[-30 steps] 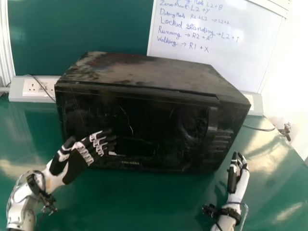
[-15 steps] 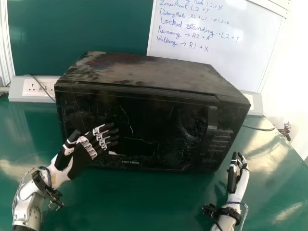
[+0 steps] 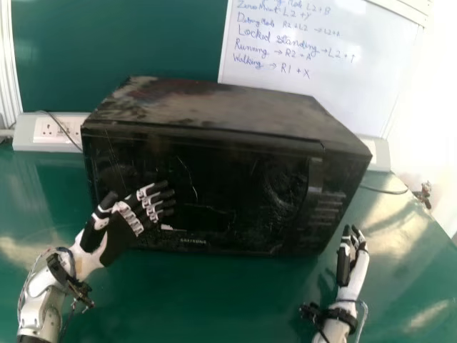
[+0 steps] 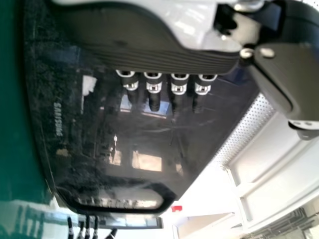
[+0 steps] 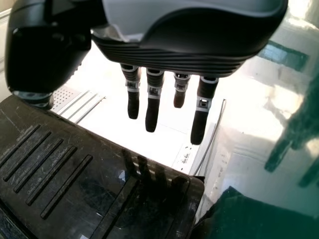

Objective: Put biscuit inside oven

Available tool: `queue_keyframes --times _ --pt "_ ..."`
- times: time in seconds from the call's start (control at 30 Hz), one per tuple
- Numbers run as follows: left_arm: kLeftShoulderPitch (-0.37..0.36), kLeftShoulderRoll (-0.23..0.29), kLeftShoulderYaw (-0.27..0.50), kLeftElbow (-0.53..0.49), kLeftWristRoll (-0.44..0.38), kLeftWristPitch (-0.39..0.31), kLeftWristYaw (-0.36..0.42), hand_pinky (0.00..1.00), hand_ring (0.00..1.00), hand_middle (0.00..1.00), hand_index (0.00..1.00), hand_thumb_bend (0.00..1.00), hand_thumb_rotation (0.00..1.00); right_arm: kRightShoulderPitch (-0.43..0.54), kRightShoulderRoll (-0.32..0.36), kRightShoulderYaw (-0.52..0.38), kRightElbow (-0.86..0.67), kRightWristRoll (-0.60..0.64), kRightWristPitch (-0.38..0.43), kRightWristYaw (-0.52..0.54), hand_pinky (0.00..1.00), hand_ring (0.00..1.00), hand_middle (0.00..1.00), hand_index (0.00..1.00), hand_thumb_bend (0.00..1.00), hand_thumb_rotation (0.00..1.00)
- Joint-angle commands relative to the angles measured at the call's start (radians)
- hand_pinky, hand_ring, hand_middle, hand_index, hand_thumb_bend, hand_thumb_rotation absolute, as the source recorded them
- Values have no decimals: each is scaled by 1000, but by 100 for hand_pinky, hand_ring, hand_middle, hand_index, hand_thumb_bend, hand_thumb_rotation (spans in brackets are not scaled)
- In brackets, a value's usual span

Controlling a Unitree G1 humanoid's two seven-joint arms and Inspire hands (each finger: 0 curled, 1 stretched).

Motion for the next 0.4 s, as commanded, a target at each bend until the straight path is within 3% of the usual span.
queue_keyframes --times 0.0,0.13,0.3,0.37 --pt "23 21 14 -37 -34 21 -14 91 99 96 83 63 4 17 12 5 20 -8 1 -10 64 75 82 89 82 100" --pt "74 40 48 -87 -92 34 -44 83 86 88 81 63 4 16 13 5 20 -8 1 -12 62 73 81 89 83 100" --pt "143 60 128 -116 -198 48 -96 57 60 66 73 62 0 11 14 5 23 2 0 -6 62 73 81 89 84 100" --pt "161 68 176 -89 -222 12 -124 44 52 59 68 66 0 9 13 4 26 6 -2 -3 61 73 81 89 84 100"
